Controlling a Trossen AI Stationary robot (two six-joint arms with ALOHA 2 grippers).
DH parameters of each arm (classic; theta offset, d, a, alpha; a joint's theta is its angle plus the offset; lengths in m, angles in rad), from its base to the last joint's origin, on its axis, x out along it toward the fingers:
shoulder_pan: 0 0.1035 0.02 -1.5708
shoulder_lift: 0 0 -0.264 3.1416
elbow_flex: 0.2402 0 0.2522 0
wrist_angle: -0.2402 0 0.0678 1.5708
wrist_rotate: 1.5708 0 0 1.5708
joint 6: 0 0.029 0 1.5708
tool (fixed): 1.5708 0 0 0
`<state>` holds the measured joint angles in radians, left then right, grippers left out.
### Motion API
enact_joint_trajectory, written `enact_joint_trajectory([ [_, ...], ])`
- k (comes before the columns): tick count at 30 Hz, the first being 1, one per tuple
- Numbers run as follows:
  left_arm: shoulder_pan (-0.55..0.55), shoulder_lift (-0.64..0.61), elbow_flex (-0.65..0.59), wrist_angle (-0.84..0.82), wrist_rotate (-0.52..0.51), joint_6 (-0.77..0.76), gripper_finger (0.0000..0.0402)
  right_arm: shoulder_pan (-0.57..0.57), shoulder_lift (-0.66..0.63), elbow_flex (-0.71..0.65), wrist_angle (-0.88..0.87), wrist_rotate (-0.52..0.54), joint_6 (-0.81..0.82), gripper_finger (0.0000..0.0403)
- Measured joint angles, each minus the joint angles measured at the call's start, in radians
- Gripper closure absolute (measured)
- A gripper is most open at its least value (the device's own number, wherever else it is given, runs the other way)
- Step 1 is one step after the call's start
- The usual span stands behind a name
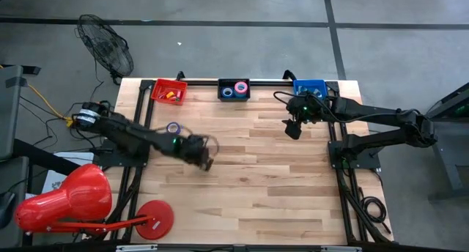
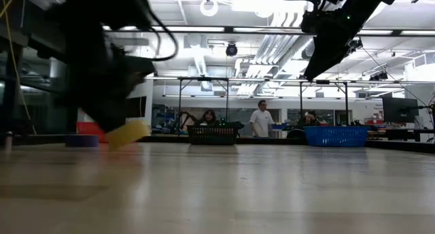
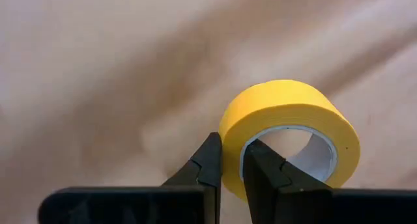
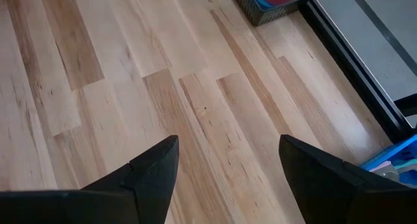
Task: Pick and place Stapler, Stapler remover, tape
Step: Put the yellow tape into the black bin
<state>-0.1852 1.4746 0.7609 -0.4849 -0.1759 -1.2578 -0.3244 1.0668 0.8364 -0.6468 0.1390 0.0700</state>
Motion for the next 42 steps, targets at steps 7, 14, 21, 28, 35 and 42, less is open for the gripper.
enact_joint_trajectory([
  [7,0.289,0.000,0.089,0.021,0.034,0.411,0.0370,0.000,0.000,0.000,0.000,0.001,0.008,0.0146],
  [14,0.510,0.000,0.175,0.021,0.034,0.674,0.0370,0.000,0.000,0.000,0.000,0.011,0.008,0.0147],
  [21,0.669,0.000,0.259,0.021,0.032,0.889,0.0370,0.000,0.000,0.000,0.000,0.042,0.012,0.0147],
  [28,0.782,0.000,0.355,0.026,0.026,1.202,0.0370,-0.003,0.000,0.000,0.001,0.102,0.045,0.0146],
  [35,0.874,0.001,0.418,0.029,0.033,1.329,0.0370,-0.003,0.000,0.000,0.027,0.111,0.072,0.0146],
  [42,0.912,0.091,0.517,0.033,0.083,1.468,0.0370,-0.003,0.000,0.000,0.031,0.143,0.091,0.0146],
])
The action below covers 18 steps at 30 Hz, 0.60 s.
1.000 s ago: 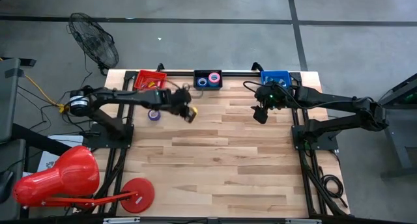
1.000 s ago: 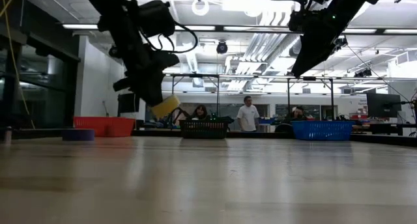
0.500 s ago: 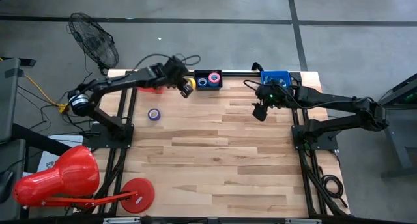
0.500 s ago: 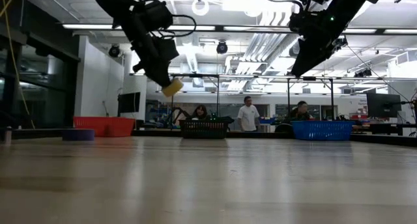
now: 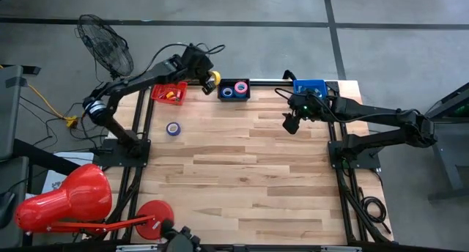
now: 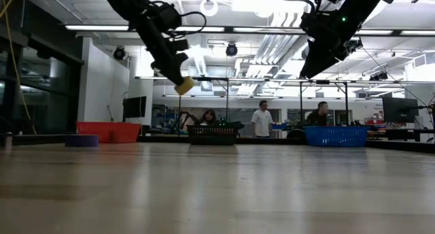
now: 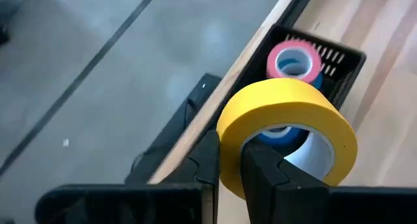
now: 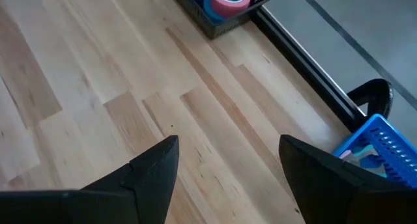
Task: Pick and place Stapler, Stapler remover, tape
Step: Put the yellow tape into the black bin
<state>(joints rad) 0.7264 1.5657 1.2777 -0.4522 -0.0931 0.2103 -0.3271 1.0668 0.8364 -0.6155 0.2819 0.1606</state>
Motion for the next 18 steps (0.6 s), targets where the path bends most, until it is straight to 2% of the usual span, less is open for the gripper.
enact_joint_trajectory([
  [14,0.020,0.326,0.416,-0.229,0.037,0.293,0.0370,0.000,0.000,0.000,-0.001,-0.001,0.067,0.0146],
  [18,0.020,0.386,0.498,-0.258,0.049,0.359,0.0370,0.000,0.000,0.000,-0.004,-0.001,0.076,0.0147],
])
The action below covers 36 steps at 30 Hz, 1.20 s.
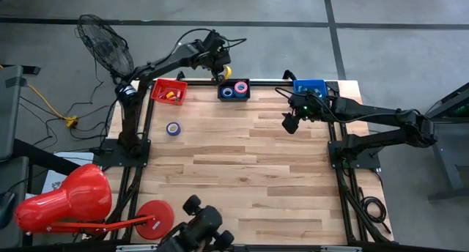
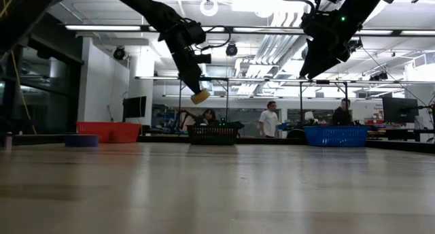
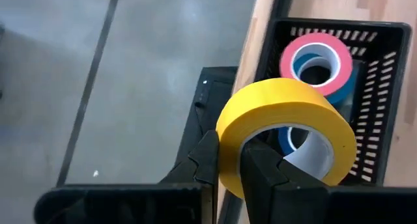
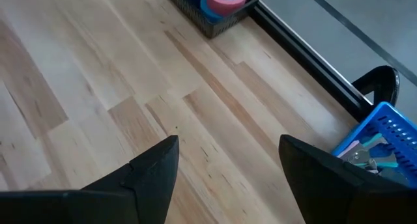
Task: Pick and place Stapler, Stapler remover, tape
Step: Put the yellow tape into the black bin
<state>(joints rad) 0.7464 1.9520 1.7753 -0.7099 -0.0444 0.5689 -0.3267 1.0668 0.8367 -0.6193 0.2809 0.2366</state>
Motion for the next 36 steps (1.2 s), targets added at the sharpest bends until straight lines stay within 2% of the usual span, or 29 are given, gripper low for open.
enact_joint_trajectory([
  [4,0.000,0.042,0.046,-0.024,0.018,0.076,0.0370,0.000,0.000,0.000,-0.002,0.000,0.016,0.0147],
  [11,0.000,0.096,0.053,-0.027,0.031,0.178,0.0370,0.000,0.000,0.000,-0.002,0.001,0.027,0.0146],
  [21,-0.029,0.142,0.054,-0.019,0.027,0.249,0.0370,0.000,0.000,0.000,-0.001,0.004,0.042,0.0147],
  [24,-0.052,0.165,0.053,-0.028,0.004,0.274,0.0370,0.000,0.000,0.000,-0.001,0.006,0.044,0.0146],
  [28,-0.078,0.178,0.053,-0.023,-0.078,0.276,0.0370,0.000,0.000,0.000,0.000,0.008,0.048,0.0147],
  [36,-0.086,0.181,0.049,-0.049,-0.146,0.267,0.0370,0.000,0.000,0.000,0.003,0.009,0.048,0.0147],
])
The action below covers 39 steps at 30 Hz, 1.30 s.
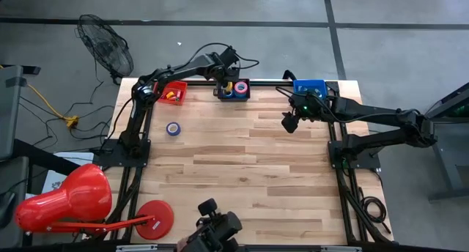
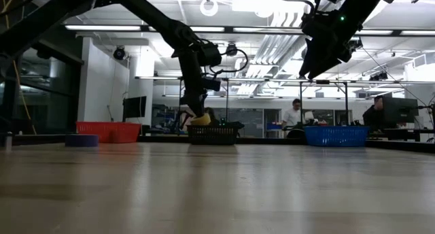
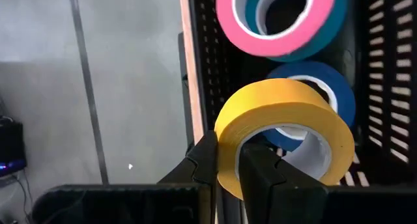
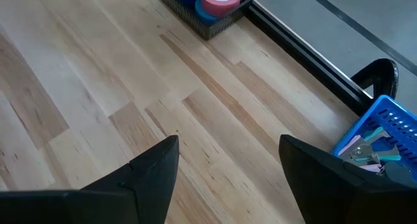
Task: Pick and place Stapler, Stapler remover, tape
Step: Put the yellow tape into the black bin, then put the blue tape into the black bin
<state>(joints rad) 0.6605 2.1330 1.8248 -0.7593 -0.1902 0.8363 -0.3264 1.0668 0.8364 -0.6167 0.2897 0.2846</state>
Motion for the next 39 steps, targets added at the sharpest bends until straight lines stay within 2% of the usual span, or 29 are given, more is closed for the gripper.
enact_joint_trajectory([
  [6,-0.002,0.017,-0.002,0.000,0.027,-0.019,0.0370,0.000,0.000,0.000,0.000,0.000,0.007,0.0147],
  [16,-0.014,0.050,-0.001,0.008,0.018,-0.022,0.0368,0.000,0.000,0.000,0.000,-0.002,0.006,0.0146],
  [27,-0.014,0.052,-0.001,-0.004,0.022,-0.006,0.0285,0.000,0.000,0.000,-0.001,0.000,0.004,0.0146],
  [33,-0.013,0.053,0.062,-0.048,0.014,-0.011,0.0266,0.000,0.000,0.000,-0.001,-0.001,0.003,0.0146],
  [39,-0.013,0.053,0.174,-0.167,-0.026,-0.011,0.0263,0.000,0.000,0.000,-0.001,-0.001,0.003,0.0146],
])
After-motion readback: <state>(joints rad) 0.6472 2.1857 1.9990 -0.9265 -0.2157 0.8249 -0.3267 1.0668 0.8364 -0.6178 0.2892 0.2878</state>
